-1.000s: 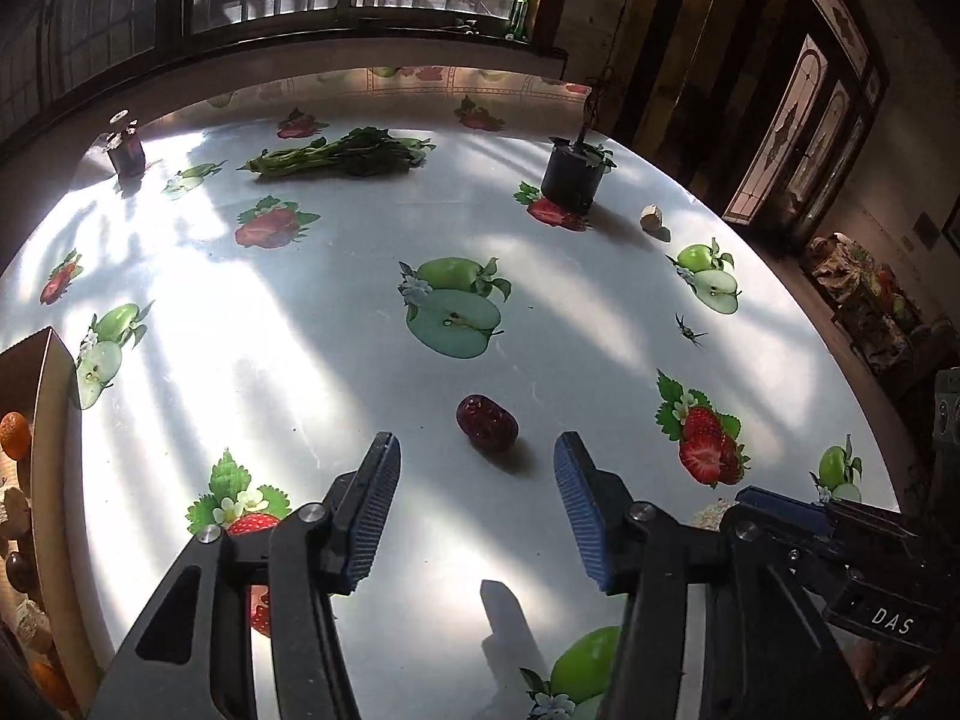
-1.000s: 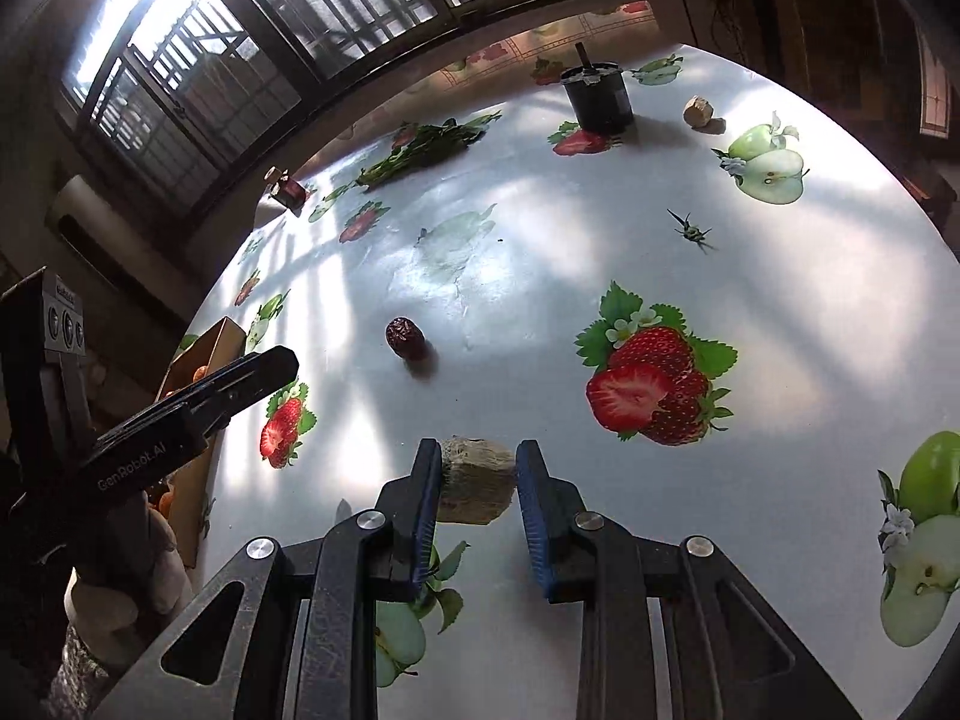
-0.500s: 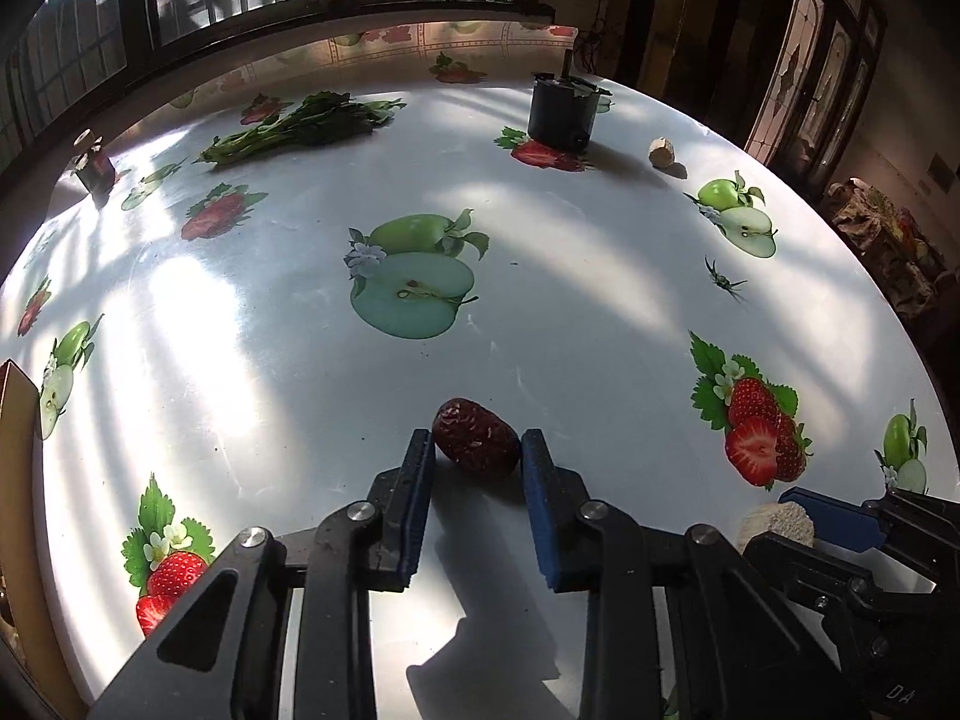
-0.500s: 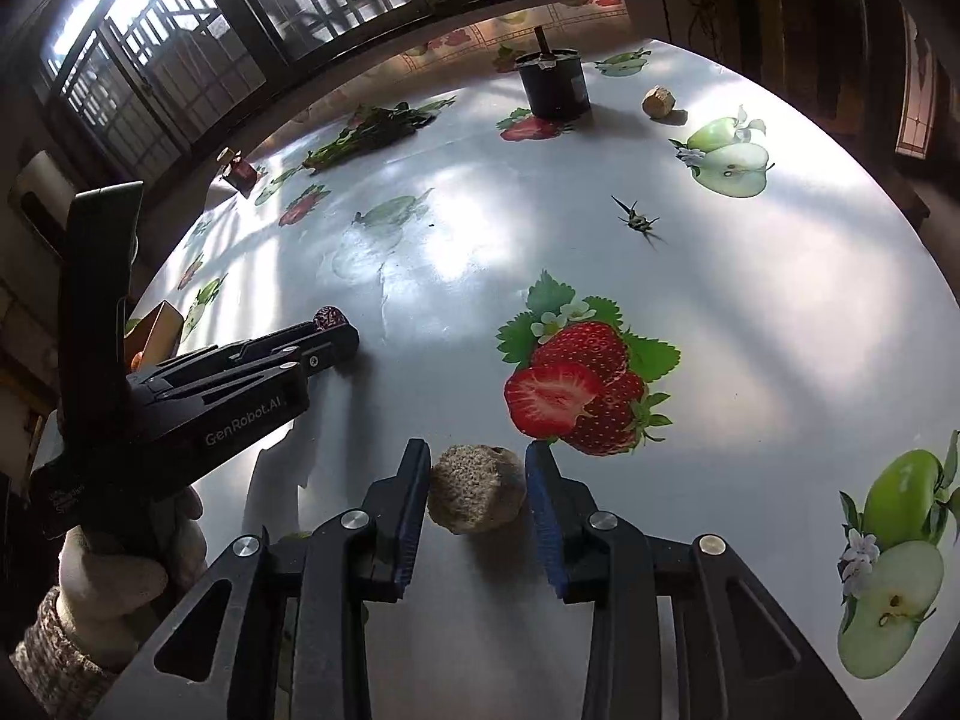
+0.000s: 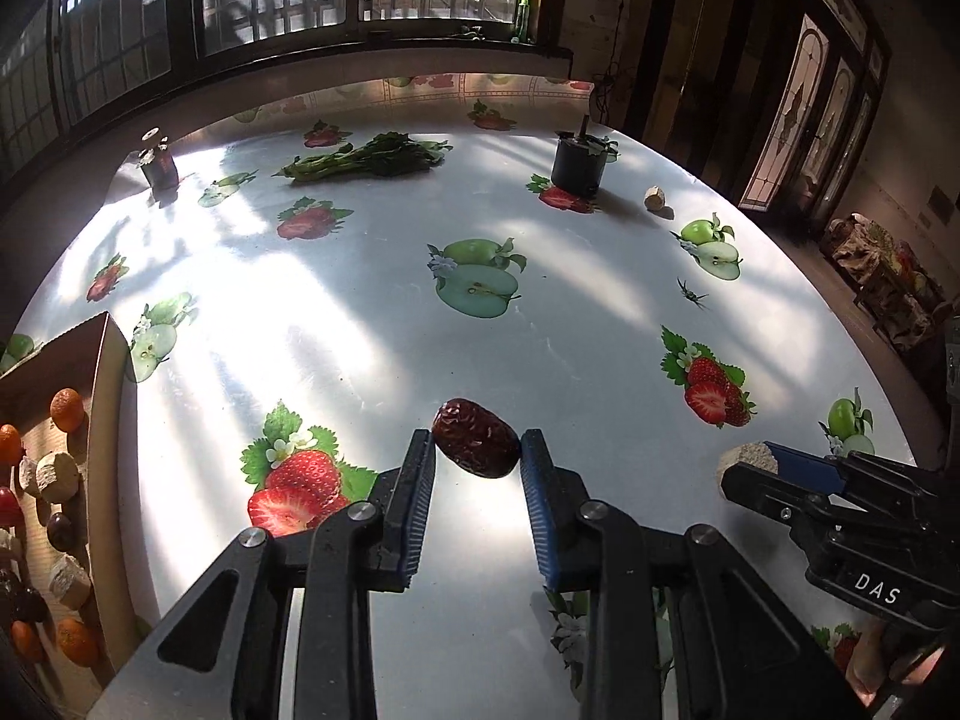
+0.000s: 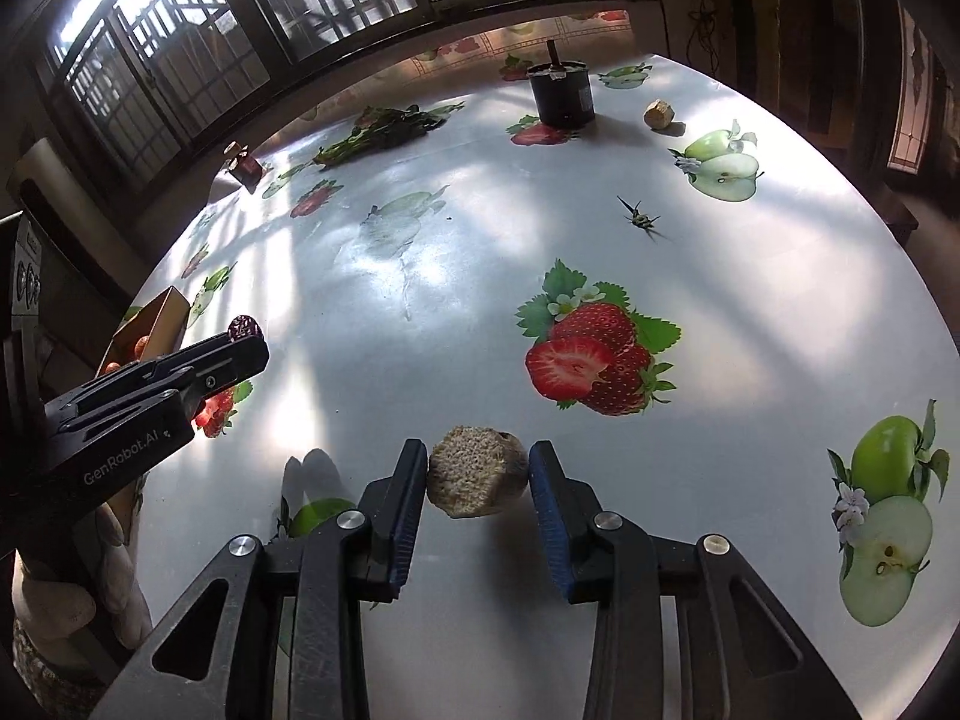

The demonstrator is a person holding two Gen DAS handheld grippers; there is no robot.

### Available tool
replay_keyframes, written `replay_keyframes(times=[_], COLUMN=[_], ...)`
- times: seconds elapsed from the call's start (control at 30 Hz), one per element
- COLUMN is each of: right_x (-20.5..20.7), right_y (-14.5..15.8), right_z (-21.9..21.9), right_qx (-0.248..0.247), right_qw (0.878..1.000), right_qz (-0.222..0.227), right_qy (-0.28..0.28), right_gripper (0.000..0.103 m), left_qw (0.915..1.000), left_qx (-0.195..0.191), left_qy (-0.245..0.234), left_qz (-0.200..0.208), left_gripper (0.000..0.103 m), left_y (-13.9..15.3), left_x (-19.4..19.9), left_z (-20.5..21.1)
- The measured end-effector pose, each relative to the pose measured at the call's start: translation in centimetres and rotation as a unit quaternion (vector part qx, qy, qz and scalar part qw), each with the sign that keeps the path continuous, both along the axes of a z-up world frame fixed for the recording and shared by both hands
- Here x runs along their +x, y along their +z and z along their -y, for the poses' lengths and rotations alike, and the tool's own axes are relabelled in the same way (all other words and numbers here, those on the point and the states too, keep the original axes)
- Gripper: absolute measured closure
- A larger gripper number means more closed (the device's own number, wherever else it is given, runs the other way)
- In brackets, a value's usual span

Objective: Organize fruits
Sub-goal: 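Close the left gripper on the red date, then carry the red date and beige block over the box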

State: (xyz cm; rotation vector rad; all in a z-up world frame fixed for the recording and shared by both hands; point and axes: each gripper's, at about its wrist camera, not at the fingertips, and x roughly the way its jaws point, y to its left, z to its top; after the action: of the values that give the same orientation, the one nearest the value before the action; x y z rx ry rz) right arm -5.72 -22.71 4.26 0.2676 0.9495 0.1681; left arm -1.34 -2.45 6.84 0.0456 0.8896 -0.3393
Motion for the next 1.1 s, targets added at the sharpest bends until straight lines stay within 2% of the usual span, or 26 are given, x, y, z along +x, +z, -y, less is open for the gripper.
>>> replay_keyframes(times=[0.17, 0.33, 0.43, 0.63, 0.87, 1.1], right_x=[-1.0, -1.3, -1.4, -1.0, -0.7, -1.4], right_y=[2.7, 4.5, 5.0, 5.2, 4.1, 2.3], right_z=[-3.9, -9.6, -13.3, -21.3, -29.5, -33.5], right_qx=[0.004, 0.021, 0.033, 0.069, 0.070, 0.048], right_qw=[0.999, 0.995, 0.991, 0.980, 0.968, 0.964], right_qz=[0.028, 0.041, 0.046, 0.035, 0.019, 0.012], right_qy=[0.037, 0.090, 0.121, 0.184, 0.239, 0.260], right_gripper=[0.065, 0.065, 0.065, 0.065, 0.065, 0.064], left_qw=[0.9983, 0.9913, 0.9845, 0.9704, 0.9636, 0.9631], left_qx=[-0.032, -0.050, -0.049, -0.023, -0.015, -0.003], left_qy=[0.045, 0.119, 0.164, 0.237, 0.266, 0.269], left_qz=[0.016, 0.028, 0.035, 0.043, 0.024, 0.006], left_gripper=[0.075, 0.075, 0.075, 0.075, 0.075, 0.075], left_y=[1.9, 2.8, 3.1, 2.9, 0.8, -0.7], left_x=[-3.0, -5.7, -7.0, -8.5, -9.7, -9.7], left_z=[-6.0, -13.9, -18.4, -25.3, -29.3, -30.7])
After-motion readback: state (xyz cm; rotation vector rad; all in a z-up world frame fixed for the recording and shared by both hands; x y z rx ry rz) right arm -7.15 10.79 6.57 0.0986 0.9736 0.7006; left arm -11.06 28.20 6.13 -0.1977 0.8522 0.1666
